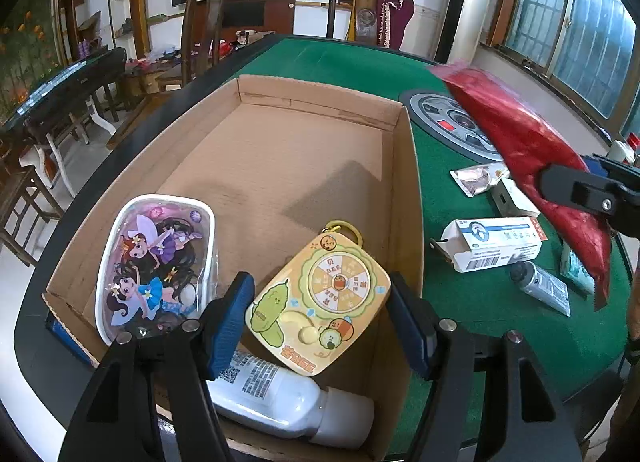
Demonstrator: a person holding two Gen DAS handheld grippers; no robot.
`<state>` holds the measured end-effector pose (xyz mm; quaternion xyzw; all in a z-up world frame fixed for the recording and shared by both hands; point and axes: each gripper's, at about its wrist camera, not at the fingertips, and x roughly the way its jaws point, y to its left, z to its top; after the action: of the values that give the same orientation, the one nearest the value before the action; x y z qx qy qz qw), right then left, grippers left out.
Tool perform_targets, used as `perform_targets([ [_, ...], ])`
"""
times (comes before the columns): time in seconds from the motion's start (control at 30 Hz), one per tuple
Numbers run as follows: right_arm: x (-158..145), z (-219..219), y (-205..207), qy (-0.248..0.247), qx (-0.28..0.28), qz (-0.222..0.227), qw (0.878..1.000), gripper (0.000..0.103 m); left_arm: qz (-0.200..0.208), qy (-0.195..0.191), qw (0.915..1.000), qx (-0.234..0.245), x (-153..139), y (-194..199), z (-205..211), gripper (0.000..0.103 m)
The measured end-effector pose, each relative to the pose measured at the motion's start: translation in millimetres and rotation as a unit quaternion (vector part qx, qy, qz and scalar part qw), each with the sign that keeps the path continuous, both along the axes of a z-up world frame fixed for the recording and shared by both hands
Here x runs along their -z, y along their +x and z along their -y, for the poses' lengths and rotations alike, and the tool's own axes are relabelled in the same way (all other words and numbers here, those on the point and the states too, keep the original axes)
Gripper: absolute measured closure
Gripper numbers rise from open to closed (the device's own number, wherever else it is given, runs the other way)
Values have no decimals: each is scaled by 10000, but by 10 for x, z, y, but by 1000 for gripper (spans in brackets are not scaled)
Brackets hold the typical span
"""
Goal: Organize objects
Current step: 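Carry the red foil bag into the box and open the right tool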
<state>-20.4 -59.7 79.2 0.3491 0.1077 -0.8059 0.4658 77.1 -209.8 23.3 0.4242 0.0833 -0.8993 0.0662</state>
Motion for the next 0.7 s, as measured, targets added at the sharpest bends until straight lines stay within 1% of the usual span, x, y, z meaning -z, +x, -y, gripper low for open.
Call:
perform_targets([
  [0.2, -22, 246, -88, 75, -211, 17, 9997, 50, -10, 13, 10000, 14, -6, 4, -3, 36],
  [0.47, 8, 572, -420, 290, -290, 56, 9991, 50, -27, 19, 10000, 9, -17, 29, 17, 37],
  [0.6, 72, 853, -550, 480, -523, 26, 9975, 51, -47, 33, 10000, 30, -22, 35, 10, 37],
  [0.7, 142, 1051, -636, 539, -717, 120, 9959, 50, -58, 59, 10000, 51, -22, 45, 1, 37],
])
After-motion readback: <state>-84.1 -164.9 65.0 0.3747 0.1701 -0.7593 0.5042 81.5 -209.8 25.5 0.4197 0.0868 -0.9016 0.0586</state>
